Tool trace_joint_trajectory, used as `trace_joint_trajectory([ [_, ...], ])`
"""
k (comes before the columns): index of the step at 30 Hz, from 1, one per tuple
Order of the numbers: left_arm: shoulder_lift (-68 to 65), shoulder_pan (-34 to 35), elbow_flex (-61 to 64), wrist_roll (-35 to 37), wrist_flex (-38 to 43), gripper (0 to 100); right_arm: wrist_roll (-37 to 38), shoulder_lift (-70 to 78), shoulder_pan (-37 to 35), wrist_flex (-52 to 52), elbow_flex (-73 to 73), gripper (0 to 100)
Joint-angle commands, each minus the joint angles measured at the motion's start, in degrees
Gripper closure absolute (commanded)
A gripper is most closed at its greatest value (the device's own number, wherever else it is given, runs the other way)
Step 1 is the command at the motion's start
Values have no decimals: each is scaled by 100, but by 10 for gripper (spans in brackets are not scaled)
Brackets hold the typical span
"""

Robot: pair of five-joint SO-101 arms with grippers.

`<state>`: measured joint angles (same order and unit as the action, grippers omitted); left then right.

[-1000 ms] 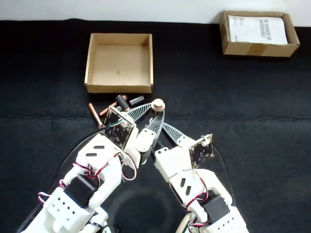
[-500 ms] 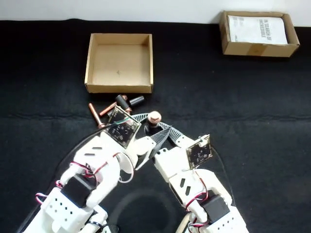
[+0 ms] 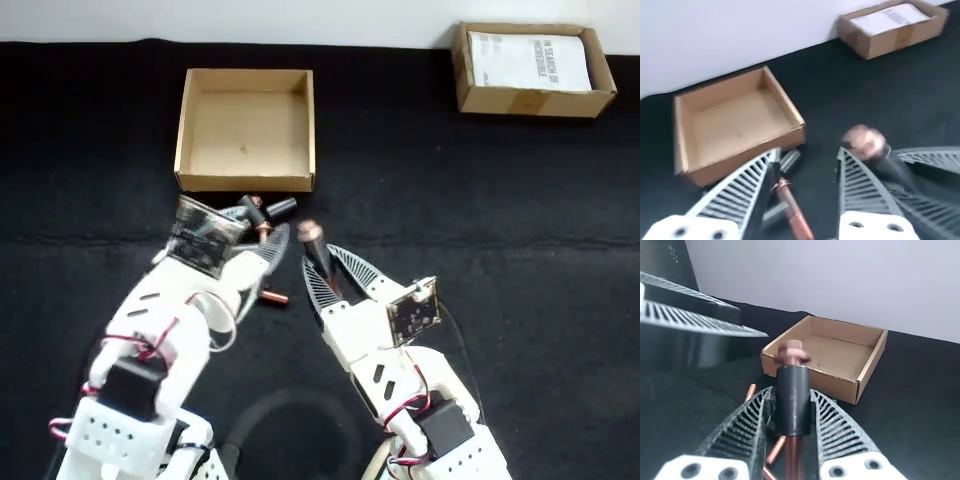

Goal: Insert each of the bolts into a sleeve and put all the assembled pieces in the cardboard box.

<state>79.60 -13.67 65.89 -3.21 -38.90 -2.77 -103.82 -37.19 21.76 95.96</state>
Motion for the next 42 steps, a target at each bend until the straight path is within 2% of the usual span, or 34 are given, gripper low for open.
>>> trace_joint_trajectory([
  [1, 611, 84, -224, -35, -62, 819, 229, -57, 66, -13, 338, 991],
  [9, 2229, 101, -224, -44, -1240, 821, 273, -66, 330, -31, 154, 991],
  [12, 2466, 189, -268, -167, -1679, 891, 273, -57, 479, -251, 22, 991],
  [15, 2422, 646, -224, -360, -1653, 998, 273, -48, 690, -497, -198, 991],
  [23, 2422, 1473, 145, -343, -1653, 991, 273, 66, 875, -479, -963, 991],
  [33, 2422, 2897, 1640, -334, -1626, 991, 273, 3187, 1200, -479, -3582, 991],
  [39, 2422, 3319, 2457, -334, -1574, 991, 273, 5288, 1367, -470, -5297, 991],
  [42, 2422, 3459, 2862, -334, -1187, 991, 281, 6396, 1367, -470, -6229, 991],
])
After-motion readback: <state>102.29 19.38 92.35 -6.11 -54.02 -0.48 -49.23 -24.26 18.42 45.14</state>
